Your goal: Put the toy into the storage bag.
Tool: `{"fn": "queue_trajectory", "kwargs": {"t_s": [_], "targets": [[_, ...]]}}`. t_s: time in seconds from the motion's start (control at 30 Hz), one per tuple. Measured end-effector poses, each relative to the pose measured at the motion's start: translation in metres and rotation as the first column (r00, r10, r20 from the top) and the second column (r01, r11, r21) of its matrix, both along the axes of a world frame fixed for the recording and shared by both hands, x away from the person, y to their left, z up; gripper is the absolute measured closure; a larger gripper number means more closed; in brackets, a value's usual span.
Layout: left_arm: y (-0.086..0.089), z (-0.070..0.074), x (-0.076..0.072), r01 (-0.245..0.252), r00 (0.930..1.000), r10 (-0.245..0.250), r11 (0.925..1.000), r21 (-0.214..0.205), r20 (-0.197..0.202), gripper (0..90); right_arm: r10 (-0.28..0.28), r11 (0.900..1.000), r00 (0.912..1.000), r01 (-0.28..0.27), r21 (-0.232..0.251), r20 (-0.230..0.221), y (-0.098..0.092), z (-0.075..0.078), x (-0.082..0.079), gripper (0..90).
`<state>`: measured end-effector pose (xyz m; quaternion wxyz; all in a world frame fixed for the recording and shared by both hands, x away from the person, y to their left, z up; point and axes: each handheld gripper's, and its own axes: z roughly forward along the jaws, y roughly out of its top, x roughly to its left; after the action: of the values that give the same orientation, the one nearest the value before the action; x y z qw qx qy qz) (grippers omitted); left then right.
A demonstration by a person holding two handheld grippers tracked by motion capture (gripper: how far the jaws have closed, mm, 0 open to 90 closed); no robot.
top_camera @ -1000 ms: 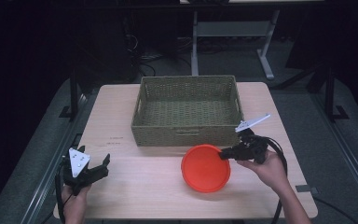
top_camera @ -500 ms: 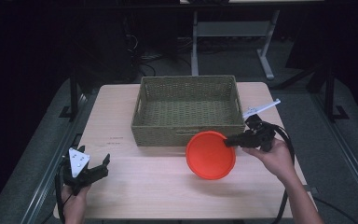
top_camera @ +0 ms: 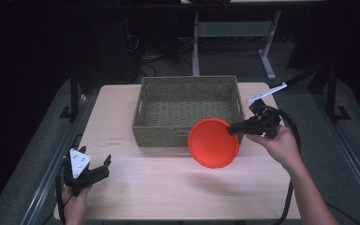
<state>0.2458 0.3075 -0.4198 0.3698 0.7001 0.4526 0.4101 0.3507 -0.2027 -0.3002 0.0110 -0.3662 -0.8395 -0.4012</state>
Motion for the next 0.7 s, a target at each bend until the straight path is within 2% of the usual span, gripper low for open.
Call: {"fn": "queue_trajectory", "kwargs": {"t_s": [0.2, 0.3, 0.43, 0.7], "targets": [[0.001, 0.001, 0.000, 0.001, 1.0000, -0.001, 1.0000, 0.000, -0.005, 12.8, 0.008, 1.0000, 0.9999, -0.008, 0.000, 0.007, 0.002, 0.011, 0.003, 82.0], [0.001, 0.001, 0.000, -0.001, 1.0000, 0.001, 1.0000, -0.001, -0.007, 12.8, 0.003, 1.0000, 0.9998, -0.003, -0.003, 0.019, 0.003, 0.021, 0.007, 82.0], [-0.001, 0.001, 0.000, 0.008, 0.9999, -0.008, 0.9999, 0.008, -0.007, 12.7, -0.006, 1.0000, 0.9998, 0.006, 0.003, 0.018, 0.004, 0.029, 0.013, 82.0], [-0.001, 0.000, 0.000, -0.001, 1.0000, 0.001, 1.0000, -0.001, -0.004, 12.7, -0.019, 0.9998, 0.9994, 0.019, 0.003, 0.030, 0.004, 0.044, 0.020, 82.0]]}}
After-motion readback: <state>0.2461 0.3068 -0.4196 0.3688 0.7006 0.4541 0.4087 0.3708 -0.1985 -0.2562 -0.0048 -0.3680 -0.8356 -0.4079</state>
